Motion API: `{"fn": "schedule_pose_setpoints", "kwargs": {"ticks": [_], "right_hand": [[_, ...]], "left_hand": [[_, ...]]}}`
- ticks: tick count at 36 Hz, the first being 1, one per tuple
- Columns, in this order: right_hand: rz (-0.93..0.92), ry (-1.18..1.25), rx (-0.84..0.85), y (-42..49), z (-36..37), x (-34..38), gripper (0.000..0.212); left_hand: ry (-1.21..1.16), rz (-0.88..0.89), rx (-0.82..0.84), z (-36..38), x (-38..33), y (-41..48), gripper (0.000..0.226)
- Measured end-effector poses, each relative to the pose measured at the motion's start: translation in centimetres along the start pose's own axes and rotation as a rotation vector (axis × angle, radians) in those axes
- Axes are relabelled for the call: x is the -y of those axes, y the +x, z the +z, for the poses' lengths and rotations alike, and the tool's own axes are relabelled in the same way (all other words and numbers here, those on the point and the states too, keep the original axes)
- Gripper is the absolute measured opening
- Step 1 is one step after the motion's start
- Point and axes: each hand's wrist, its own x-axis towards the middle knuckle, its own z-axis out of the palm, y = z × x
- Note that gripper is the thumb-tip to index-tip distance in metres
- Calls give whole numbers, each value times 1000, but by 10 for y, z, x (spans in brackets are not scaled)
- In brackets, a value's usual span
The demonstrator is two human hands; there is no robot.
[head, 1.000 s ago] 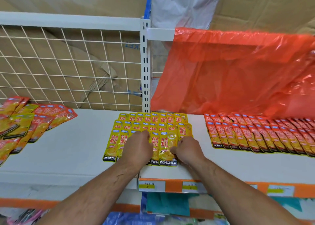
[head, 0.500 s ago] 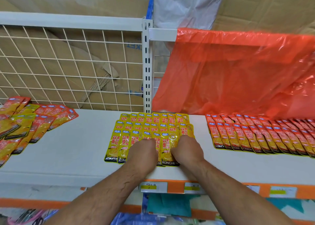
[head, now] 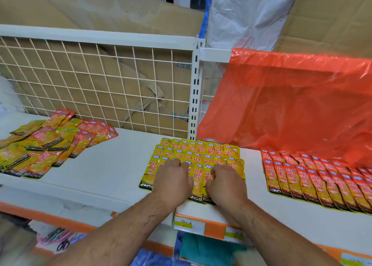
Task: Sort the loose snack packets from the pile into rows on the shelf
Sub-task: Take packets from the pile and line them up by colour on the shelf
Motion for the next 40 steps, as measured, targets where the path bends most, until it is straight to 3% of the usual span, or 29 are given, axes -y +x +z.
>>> {"fn": "schedule_pose_setpoints", "kwargs": {"ticks": [7, 14, 17, 30, 40], "right_hand": [[-298, -87, 76, 6, 3, 25, 55], [-495, -58, 163, 9, 20, 84, 61], [-561, -55, 194, 8, 27, 113, 62], [-626, -51, 230, 0, 76, 275, 61], [-636, -52, 237, -2, 111, 386, 61]], "left_hand": [[15, -116, 4, -11, 27, -15, 52], [31, -284, -10, -25, 81, -51, 60], [67, -341, 29, -35, 106, -65, 73], [-29, -440, 6, -74, 261, -109, 76], [-59, -425, 9, -98, 371, -131, 60]]}}
